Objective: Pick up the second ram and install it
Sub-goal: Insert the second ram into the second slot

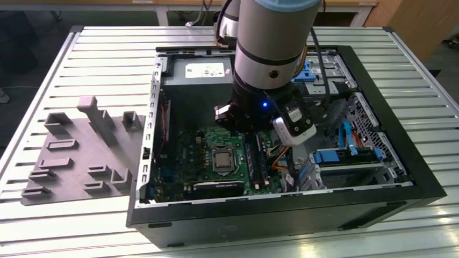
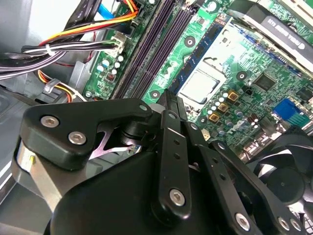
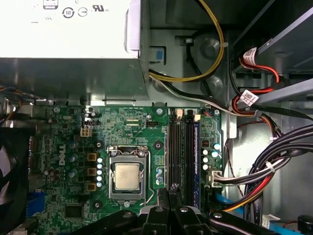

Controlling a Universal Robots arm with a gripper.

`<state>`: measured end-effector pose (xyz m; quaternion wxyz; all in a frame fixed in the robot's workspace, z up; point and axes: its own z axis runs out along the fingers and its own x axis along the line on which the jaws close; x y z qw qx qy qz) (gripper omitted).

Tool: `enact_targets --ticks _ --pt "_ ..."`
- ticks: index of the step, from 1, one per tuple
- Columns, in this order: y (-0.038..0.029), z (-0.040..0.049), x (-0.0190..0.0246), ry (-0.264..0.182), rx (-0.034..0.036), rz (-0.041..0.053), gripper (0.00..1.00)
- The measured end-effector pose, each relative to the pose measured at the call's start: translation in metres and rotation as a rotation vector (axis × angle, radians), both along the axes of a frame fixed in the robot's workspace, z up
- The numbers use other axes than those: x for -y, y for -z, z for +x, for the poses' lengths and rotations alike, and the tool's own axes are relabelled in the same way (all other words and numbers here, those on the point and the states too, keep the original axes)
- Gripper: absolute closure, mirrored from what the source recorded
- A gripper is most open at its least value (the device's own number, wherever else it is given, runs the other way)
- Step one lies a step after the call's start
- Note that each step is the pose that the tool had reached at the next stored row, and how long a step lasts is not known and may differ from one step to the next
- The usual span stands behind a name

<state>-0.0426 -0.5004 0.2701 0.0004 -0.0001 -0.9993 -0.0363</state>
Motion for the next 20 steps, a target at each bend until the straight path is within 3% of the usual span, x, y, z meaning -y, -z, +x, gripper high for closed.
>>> enact_targets --ticks 20 --pt "0.008 0.0028 0.0 0.0 0.0001 0.0001 0.89"
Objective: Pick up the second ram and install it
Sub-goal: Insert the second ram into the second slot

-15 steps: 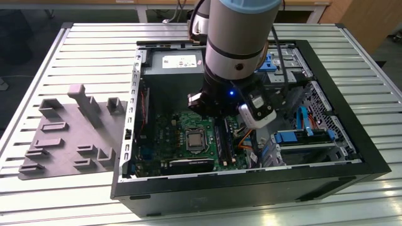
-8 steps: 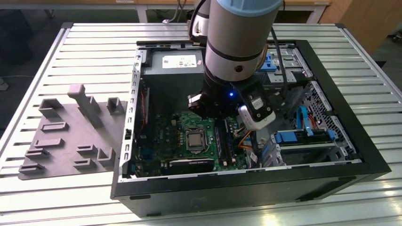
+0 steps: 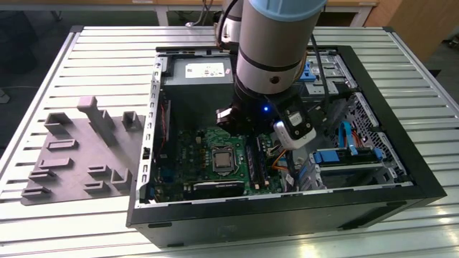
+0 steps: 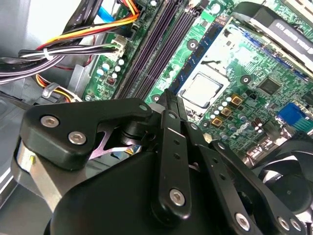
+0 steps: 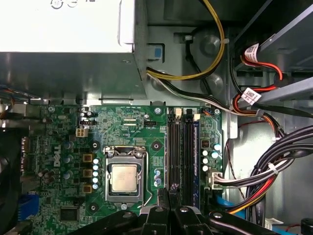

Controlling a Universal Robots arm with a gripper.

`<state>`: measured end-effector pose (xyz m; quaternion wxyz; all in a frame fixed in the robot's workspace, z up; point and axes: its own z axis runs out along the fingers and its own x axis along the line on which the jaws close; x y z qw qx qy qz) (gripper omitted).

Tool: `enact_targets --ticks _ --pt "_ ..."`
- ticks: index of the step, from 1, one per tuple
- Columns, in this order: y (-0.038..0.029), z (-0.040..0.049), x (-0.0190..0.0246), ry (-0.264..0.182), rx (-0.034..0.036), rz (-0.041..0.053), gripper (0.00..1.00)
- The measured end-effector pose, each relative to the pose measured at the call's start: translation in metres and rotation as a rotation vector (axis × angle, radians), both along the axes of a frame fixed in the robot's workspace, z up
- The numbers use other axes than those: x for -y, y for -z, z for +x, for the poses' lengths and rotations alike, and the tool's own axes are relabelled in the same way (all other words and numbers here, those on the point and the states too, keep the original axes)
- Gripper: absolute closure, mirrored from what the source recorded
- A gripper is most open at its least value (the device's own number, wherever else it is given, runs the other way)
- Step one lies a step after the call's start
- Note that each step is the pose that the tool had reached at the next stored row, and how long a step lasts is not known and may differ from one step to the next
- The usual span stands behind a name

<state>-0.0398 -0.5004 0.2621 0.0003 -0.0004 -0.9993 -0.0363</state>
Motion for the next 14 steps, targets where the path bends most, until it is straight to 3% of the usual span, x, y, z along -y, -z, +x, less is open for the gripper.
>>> enact_targets --ticks 14 --pt "0.005 0.0021 0.0 0.001 -0.0001 -0.0001 0.89"
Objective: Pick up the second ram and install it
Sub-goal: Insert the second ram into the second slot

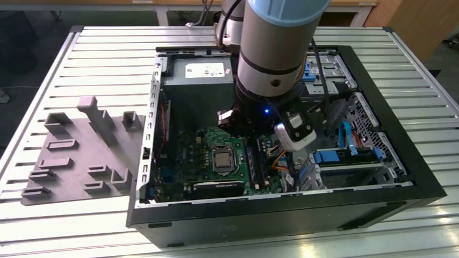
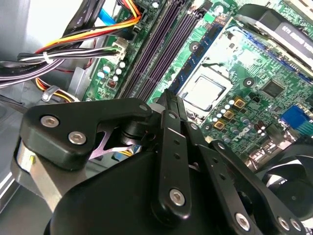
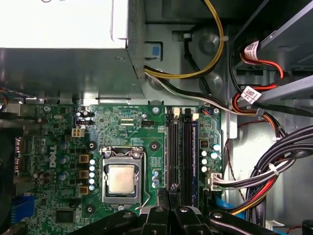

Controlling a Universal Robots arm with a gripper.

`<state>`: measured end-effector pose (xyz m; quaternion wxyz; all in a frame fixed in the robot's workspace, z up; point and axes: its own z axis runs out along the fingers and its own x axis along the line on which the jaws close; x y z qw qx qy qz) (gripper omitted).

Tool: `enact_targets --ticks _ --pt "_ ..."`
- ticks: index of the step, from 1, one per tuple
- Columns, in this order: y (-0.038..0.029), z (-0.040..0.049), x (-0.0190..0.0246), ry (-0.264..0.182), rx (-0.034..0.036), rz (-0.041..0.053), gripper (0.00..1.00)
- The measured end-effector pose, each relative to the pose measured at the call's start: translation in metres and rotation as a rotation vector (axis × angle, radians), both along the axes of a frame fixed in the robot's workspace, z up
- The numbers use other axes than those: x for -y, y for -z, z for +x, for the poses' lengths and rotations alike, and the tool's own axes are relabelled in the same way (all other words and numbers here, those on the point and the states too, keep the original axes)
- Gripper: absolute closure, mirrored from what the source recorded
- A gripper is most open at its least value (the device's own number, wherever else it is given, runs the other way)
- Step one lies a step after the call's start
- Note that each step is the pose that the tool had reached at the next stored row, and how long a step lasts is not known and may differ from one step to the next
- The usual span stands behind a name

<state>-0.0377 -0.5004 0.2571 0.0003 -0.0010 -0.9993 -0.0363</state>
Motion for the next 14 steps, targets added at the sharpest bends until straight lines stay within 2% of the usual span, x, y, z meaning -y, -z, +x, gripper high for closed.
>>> enact_targets --ticks 14 --pt "0.0048 0.002 0.0 0.002 0.0 0.0001 0.89"
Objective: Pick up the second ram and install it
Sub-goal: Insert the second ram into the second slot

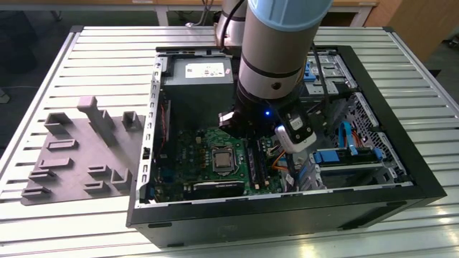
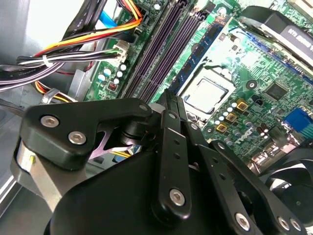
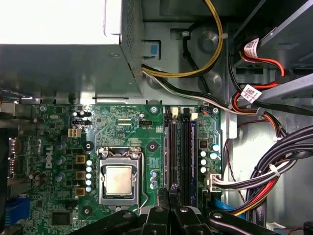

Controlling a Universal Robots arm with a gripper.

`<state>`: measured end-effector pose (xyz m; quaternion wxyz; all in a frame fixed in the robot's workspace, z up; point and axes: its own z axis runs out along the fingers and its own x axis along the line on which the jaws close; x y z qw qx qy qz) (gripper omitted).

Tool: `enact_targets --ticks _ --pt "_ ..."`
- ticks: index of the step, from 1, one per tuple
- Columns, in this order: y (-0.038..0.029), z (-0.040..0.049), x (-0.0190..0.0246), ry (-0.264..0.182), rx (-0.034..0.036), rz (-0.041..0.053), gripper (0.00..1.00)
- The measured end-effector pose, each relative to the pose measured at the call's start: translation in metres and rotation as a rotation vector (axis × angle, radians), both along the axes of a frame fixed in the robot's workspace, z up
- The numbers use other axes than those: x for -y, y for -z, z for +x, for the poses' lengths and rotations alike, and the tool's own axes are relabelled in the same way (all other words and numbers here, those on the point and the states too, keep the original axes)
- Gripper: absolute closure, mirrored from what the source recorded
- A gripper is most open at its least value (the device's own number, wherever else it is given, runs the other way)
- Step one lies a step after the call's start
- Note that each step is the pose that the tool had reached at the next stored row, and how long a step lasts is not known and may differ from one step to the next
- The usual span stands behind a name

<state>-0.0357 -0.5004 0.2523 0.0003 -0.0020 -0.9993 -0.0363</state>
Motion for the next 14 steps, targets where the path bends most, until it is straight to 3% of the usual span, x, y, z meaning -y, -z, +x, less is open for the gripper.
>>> enact_targets --ticks 14 --pt "0.0061 0.0004 0.0 0.002 0.0 -0.0002 0.89"
